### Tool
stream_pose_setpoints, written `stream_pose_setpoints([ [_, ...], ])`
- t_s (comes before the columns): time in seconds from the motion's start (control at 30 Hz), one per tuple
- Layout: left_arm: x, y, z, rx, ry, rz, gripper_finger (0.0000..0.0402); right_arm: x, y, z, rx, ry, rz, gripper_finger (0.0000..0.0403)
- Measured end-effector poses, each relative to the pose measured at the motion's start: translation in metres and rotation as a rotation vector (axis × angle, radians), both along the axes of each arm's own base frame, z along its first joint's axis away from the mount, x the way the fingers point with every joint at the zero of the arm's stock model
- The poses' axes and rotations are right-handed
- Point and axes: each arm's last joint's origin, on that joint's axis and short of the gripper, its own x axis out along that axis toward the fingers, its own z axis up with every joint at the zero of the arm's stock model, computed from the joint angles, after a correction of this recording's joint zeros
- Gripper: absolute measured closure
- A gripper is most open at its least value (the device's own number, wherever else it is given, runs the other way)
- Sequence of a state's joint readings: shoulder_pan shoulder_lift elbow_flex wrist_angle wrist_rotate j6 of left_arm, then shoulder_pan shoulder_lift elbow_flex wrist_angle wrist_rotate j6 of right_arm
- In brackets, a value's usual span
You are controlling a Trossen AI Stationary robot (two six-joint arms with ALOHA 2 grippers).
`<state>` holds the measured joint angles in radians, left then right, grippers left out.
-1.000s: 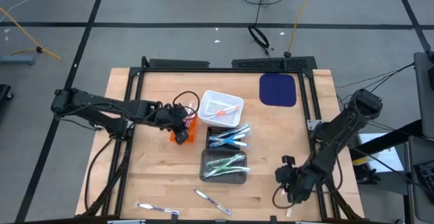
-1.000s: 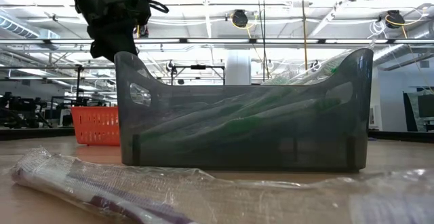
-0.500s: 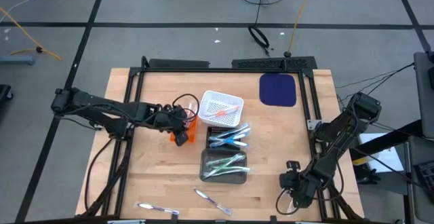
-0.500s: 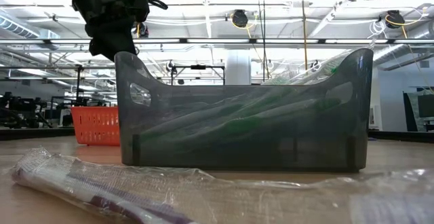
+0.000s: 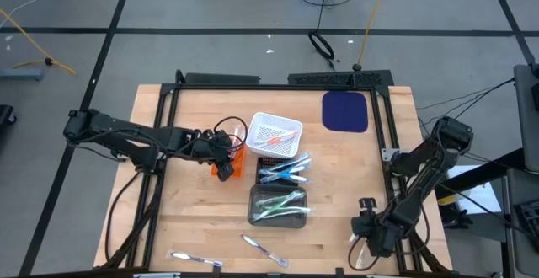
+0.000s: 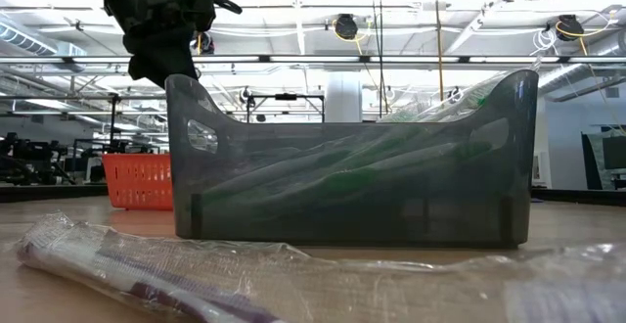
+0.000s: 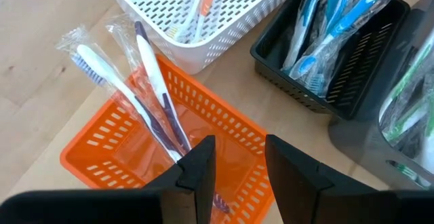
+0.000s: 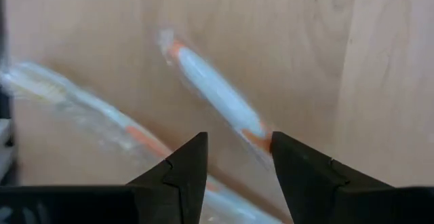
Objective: Pick & Place Toothbrushes
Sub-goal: Put the top orange toothbrush into the white basket
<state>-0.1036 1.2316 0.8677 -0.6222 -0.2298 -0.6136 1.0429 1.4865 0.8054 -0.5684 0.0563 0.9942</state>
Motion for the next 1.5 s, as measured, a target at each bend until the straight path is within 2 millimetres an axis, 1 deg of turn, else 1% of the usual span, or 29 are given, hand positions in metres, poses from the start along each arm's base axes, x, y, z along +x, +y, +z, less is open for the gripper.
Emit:
stream_pose_setpoints([
  [0.1, 0.000, 0.000, 0.000, 0.000, 0.000, 0.001, 0.0273, 0.001, 0.001, -0.009, -0.044, 0.014, 0.032, 0.0248],
  [0.2, 0.001, 0.000, 0.000, 0.000, -0.006, 0.001, 0.0273, 0.002, 0.002, -0.013, -0.068, 0.021, 0.037, 0.0249],
  [0.3, 0.001, 0.000, 0.001, -0.001, -0.017, 0.001, 0.0273, 0.002, 0.001, -0.015, -0.083, 0.030, 0.034, 0.0266],
  [0.4, 0.003, 0.000, 0.002, -0.001, -0.033, -0.001, 0.0273, 0.002, 0.001, -0.016, -0.087, 0.032, 0.033, 0.0304],
  [0.53, 0.003, 0.000, 0.002, 0.000, -0.042, -0.004, 0.0273, 0.001, 0.001, -0.016, -0.082, 0.038, 0.032, 0.0379],
  [0.57, 0.003, 0.000, 0.002, 0.000, -0.042, -0.004, 0.0273, 0.001, 0.001, -0.016, -0.081, 0.040, 0.030, 0.0386],
  [0.7, 0.003, 0.000, 0.002, 0.000, -0.042, -0.004, 0.0273, 0.002, 0.000, -0.014, -0.070, 0.042, -0.004, 0.0383],
  [0.83, 0.004, 0.000, 0.002, 0.000, -0.042, -0.004, 0.0273, 0.005, -0.005, -0.008, -0.049, 0.028, -0.030, 0.0388],
  [0.97, 0.004, 0.000, 0.003, -0.001, -0.052, -0.005, 0.0273, 0.012, -0.014, 0.010, -0.010, -0.057, -0.074, 0.0388],
  [1.13, 0.006, -0.001, 0.004, -0.002, -0.068, -0.008, 0.0273, 0.022, -0.029, 0.039, 0.055, -0.233, -0.120, 0.0389],
  [1.23, 0.009, -0.001, 0.007, 0.003, -0.110, -0.035, 0.0273, 0.029, -0.036, 0.060, 0.109, -0.402, -0.146, 0.0389],
  [1.33, 0.014, -0.003, 0.012, 0.018, -0.176, -0.081, 0.0273, 0.036, -0.042, 0.082, 0.143, -0.608, -0.146, 0.0389],
  [1.5, 0.025, -0.008, 0.024, 0.083, -0.337, -0.171, 0.0273, 0.050, -0.050, 0.110, 0.081, -0.924, -0.149, 0.0389],
])
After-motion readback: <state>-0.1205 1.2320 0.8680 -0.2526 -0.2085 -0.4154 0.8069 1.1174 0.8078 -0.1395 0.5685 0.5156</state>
